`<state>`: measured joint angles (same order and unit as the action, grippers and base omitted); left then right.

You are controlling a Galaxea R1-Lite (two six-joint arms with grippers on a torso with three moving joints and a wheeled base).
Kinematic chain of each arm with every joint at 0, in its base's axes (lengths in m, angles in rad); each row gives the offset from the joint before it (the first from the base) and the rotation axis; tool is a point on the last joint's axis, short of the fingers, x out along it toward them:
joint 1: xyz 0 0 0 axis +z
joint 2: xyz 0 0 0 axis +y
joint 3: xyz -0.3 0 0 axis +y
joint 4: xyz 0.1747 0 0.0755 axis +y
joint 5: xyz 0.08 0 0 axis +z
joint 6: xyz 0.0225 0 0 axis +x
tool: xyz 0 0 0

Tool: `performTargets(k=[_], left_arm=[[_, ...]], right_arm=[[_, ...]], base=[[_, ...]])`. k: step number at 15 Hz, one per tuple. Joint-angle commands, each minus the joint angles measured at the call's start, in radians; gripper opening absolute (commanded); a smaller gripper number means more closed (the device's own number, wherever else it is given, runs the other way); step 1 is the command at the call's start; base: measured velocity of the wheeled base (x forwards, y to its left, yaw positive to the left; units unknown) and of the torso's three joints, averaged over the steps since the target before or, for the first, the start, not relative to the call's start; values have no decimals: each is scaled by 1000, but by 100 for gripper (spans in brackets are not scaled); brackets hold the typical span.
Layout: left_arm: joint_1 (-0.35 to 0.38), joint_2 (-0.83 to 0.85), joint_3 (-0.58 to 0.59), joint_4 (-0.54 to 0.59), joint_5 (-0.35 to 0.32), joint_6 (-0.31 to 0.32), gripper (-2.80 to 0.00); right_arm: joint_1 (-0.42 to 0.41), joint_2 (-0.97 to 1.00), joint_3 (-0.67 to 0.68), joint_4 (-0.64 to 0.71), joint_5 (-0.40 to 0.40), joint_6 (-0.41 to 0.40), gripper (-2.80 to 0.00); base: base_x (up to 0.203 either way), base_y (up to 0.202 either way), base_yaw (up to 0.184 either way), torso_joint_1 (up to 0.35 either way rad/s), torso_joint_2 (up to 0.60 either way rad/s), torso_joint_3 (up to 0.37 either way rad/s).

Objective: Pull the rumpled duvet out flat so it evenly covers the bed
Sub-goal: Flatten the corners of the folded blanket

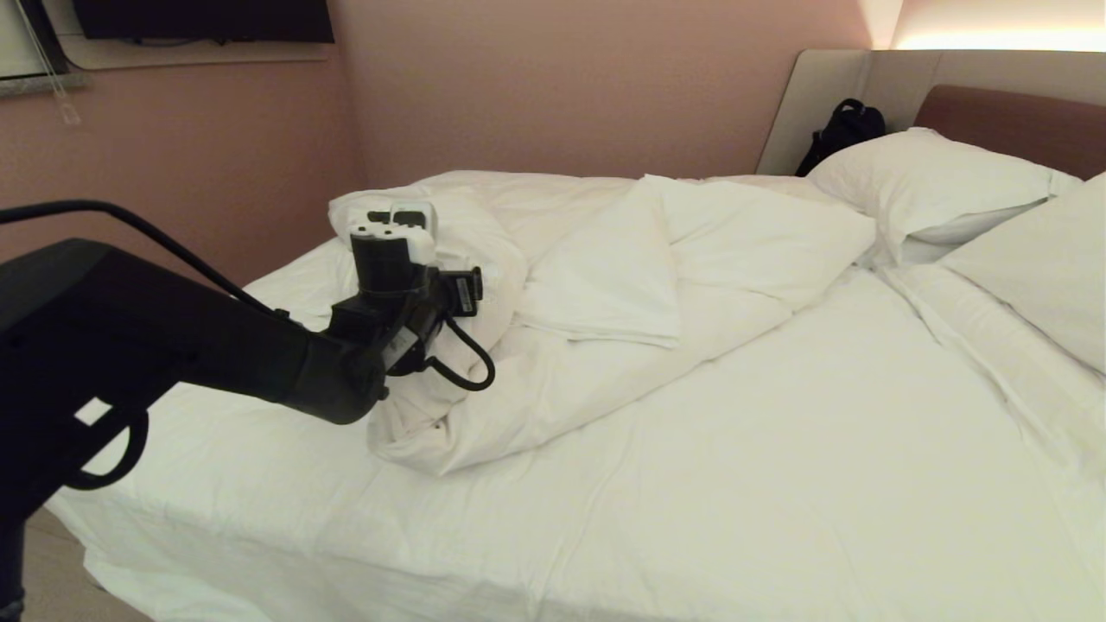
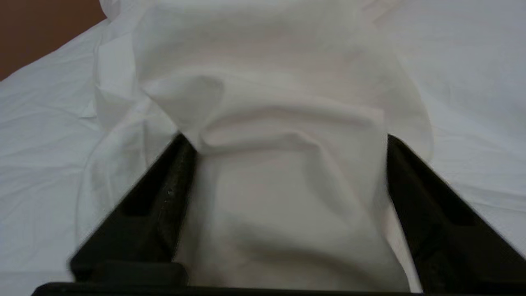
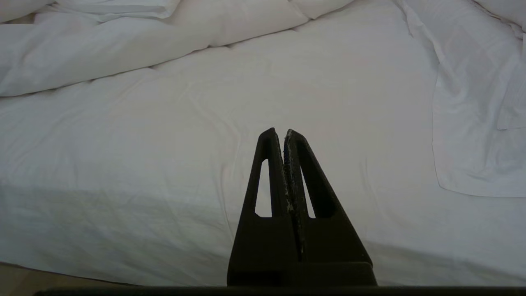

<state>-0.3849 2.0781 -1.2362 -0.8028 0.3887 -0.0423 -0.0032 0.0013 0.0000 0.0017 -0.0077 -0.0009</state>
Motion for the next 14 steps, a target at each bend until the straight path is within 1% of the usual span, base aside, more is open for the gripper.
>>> performTargets(k=[1,10,12,14], left_arm=[[0,-9,3,-6,2,-1,-280],[16,-30,9,-4,2,13,-280],[45,-52,11,-1,2,31,-280],[93,-92,18,25,2,36,-280]], right_arm=[[0,0,0,0,0,1,-280],[0,0,0,0,0,1,-280],[0,0,0,0,0,0,-280],[0,0,0,0,0,-1,-280]], base=[[0,0,0,0,0,0],[0,0,0,0,0,0],[0,0,0,0,0,0],[0,0,0,0,0,0]])
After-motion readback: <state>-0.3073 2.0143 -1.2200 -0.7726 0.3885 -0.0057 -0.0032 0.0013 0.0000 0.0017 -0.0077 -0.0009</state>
